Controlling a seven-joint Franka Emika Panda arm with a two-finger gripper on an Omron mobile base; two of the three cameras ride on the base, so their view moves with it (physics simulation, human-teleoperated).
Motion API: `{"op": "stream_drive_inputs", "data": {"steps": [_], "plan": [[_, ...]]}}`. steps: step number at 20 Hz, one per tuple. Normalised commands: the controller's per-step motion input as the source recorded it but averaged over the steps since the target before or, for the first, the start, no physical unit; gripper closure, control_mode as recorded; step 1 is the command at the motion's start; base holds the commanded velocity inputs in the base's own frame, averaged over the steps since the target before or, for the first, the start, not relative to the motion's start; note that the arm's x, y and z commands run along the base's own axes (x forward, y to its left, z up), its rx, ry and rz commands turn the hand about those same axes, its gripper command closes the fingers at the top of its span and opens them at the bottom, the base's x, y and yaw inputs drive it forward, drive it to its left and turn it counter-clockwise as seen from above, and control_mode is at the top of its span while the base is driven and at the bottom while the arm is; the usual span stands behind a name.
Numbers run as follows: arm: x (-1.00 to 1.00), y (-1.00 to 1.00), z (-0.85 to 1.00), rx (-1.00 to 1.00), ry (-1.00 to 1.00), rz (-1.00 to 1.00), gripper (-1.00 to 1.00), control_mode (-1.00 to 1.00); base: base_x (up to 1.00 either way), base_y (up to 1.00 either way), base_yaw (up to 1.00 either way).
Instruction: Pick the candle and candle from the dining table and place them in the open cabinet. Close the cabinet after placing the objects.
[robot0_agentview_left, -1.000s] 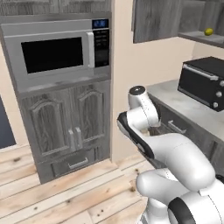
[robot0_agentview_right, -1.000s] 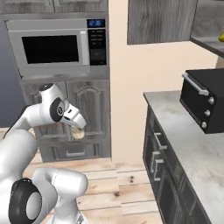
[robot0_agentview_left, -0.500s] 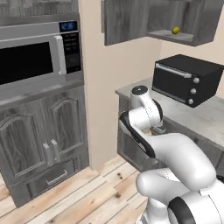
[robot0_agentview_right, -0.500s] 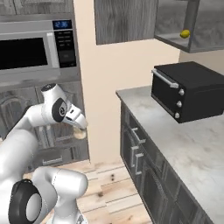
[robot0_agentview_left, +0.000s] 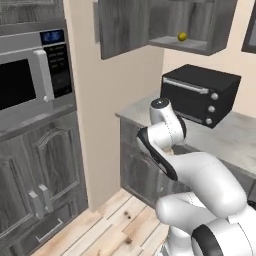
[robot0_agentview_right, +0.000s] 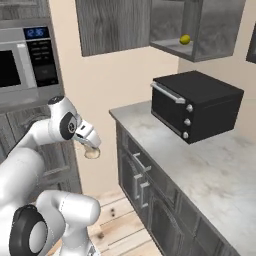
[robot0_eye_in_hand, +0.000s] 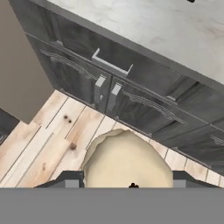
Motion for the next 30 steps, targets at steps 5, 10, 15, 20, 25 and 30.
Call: {"op": "stream_drive_inputs", "data": {"steps": [5, 10, 15, 20, 25, 30], "plan": [[0.0, 0.0, 0.0, 0.0, 0.0, 0.0, 1.0, 1.0, 0.63, 0.0, -0.3], [0.0, 0.0, 0.0, 0.0, 0.0, 0.0, 1.0, 1.0, 0.47, 0.0, -0.28], [0.0, 0.0, 0.0, 0.0, 0.0, 0.0, 1.0, 1.0, 0.48, 0.0, -0.3], [0.0, 0.0, 0.0, 0.0, 0.0, 0.0, 1.0, 1.0, 0.51, 0.07, -0.3], [0.0, 0.0, 0.0, 0.0, 0.0, 0.0, 1.0, 1.0, 0.59, 0.19, -0.23], [0.0, 0.0, 0.0, 0.0, 0.0, 0.0, 1.0, 1.0, 0.56, 0.21, -0.19]]}}
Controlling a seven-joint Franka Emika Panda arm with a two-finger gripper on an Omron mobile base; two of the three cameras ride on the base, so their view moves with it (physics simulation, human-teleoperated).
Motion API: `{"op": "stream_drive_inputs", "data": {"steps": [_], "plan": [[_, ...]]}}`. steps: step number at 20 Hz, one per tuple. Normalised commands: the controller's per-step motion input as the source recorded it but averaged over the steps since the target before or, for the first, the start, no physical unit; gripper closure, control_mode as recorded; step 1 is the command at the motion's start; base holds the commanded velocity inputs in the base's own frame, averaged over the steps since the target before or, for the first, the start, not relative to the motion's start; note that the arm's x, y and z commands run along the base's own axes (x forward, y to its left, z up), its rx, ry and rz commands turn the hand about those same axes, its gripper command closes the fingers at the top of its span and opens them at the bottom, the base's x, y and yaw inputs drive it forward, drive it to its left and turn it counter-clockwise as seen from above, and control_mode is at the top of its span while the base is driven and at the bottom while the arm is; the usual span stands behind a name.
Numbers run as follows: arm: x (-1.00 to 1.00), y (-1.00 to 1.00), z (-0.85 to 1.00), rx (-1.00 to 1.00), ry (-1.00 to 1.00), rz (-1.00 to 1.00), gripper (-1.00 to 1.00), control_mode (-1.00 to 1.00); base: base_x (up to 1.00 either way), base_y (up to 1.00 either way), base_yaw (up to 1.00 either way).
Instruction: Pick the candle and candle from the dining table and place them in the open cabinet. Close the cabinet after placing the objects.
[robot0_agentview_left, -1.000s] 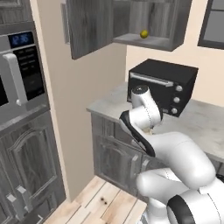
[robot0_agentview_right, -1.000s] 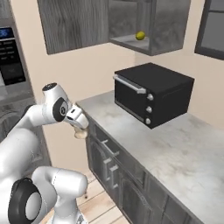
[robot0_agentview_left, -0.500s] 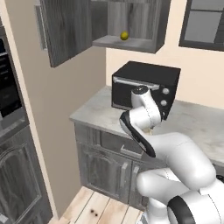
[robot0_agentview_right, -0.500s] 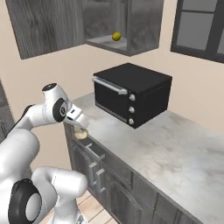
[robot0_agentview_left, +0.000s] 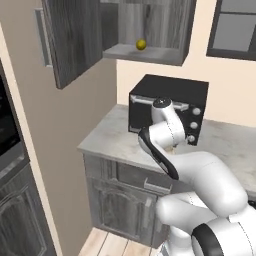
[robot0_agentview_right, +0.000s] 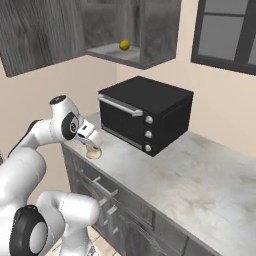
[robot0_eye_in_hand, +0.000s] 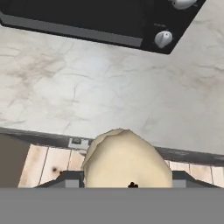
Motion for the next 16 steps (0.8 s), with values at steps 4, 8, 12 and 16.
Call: {"op": "stream_drive_inputs", "data": {"steps": [4, 8, 12, 16], "plan": [[0.0, 0.0, 0.0, 0.0, 0.0, 0.0, 1.0, 1.0, 0.56, 0.21, -0.19], [0.0, 0.0, 0.0, 0.0, 0.0, 0.0, 1.0, 1.0, 0.53, 0.2, -0.2], [0.0, 0.0, 0.0, 0.0, 0.0, 0.0, 1.0, 1.0, 0.48, 0.23, -0.21], [0.0, 0.0, 0.0, 0.0, 0.0, 0.0, 1.0, 1.0, 0.45, 0.19, -0.21]]}}
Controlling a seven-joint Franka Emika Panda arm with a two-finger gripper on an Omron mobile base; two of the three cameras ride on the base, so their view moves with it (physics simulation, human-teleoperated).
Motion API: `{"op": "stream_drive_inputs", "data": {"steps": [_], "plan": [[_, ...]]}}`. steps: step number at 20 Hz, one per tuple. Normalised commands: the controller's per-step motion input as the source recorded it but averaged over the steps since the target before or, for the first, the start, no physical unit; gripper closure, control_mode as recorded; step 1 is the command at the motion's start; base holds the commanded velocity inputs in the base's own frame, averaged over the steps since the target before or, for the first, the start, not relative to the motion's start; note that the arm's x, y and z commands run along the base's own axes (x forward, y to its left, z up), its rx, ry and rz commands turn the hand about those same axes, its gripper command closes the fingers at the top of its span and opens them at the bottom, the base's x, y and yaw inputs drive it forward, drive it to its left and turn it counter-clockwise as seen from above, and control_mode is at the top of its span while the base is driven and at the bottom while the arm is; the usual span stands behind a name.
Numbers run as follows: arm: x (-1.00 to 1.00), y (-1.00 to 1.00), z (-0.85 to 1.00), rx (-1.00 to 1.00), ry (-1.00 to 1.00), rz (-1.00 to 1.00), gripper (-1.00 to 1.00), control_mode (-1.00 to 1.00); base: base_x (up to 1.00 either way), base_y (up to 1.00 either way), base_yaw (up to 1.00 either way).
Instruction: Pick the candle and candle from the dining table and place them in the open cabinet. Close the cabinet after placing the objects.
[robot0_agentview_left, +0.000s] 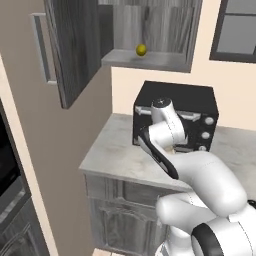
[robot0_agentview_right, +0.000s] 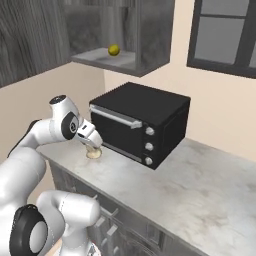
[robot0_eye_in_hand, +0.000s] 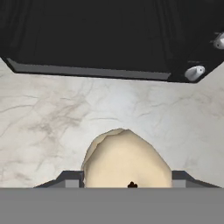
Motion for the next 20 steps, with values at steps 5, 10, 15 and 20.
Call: {"op": "stream_drive_inputs", "data": {"steps": [5, 10, 15, 20], "plan": [[0.0, 0.0, 0.0, 0.0, 0.0, 0.0, 1.0, 1.0, 0.53, 0.09, -0.2], [0.0, 0.0, 0.0, 0.0, 0.0, 0.0, 1.0, 1.0, 0.53, 0.06, -0.19], [0.0, 0.0, 0.0, 0.0, 0.0, 0.0, 1.0, 1.0, 0.56, 0.14, -0.2], [0.0, 0.0, 0.0, 0.0, 0.0, 0.0, 1.0, 1.0, 0.74, 0.19, -0.19]]}}
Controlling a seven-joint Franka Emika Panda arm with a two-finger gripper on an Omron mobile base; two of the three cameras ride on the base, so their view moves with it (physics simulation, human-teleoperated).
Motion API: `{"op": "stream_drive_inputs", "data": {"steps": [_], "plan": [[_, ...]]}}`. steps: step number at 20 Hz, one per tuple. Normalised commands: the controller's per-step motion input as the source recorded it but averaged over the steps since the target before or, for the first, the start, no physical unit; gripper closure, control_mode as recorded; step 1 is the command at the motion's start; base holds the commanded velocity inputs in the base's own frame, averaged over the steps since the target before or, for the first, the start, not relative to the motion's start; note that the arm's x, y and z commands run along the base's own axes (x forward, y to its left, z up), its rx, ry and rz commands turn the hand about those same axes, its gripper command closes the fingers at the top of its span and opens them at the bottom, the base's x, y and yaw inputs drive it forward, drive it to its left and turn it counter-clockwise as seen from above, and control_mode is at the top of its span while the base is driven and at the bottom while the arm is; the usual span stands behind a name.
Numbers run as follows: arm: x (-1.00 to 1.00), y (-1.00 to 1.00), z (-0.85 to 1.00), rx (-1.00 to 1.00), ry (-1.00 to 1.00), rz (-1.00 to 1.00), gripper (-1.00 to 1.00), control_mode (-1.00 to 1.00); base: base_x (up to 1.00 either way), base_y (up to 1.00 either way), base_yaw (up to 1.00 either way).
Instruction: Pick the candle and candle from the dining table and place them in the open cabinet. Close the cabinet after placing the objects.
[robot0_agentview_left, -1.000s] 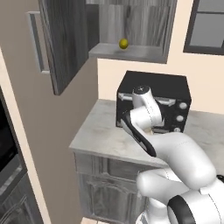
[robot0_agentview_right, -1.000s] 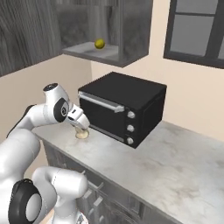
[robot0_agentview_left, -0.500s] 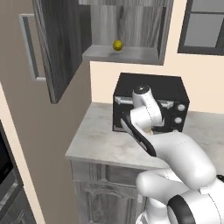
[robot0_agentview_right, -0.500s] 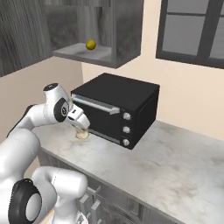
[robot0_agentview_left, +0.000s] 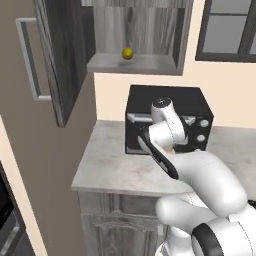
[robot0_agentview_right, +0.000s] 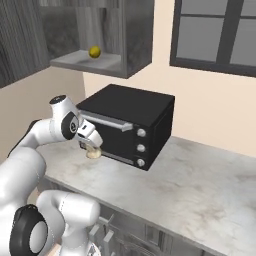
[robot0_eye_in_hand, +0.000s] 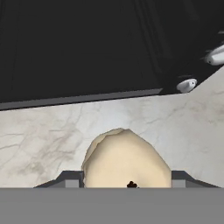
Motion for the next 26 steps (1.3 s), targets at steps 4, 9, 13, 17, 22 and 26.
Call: {"op": "stream_drive_inputs", "data": {"steps": [4, 9, 13, 17, 22, 26], "plan": [[0.0, 0.0, 0.0, 0.0, 0.0, 0.0, 1.0, 1.0, 0.75, 0.17, -0.17], [0.0, 0.0, 0.0, 0.0, 0.0, 0.0, 1.0, 1.0, 0.25, 0.1, -0.07], [0.0, 0.0, 0.0, 0.0, 0.0, 0.0, 1.0, 1.0, -0.03, 0.01, 0.0], [-0.03, 0.05, 0.35, -0.03, -0.16, 0.0, 1.0, -1.0, 0.0, 0.0, 0.0], [0.0, 0.03, 0.49, -0.04, -0.1, 0.0, 1.0, -1.0, 0.0, 0.0, 0.0], [0.0, 0.01, 0.55, -0.04, -0.04, -0.02, 1.0, -1.0, 0.0, 0.0, 0.0]]}}
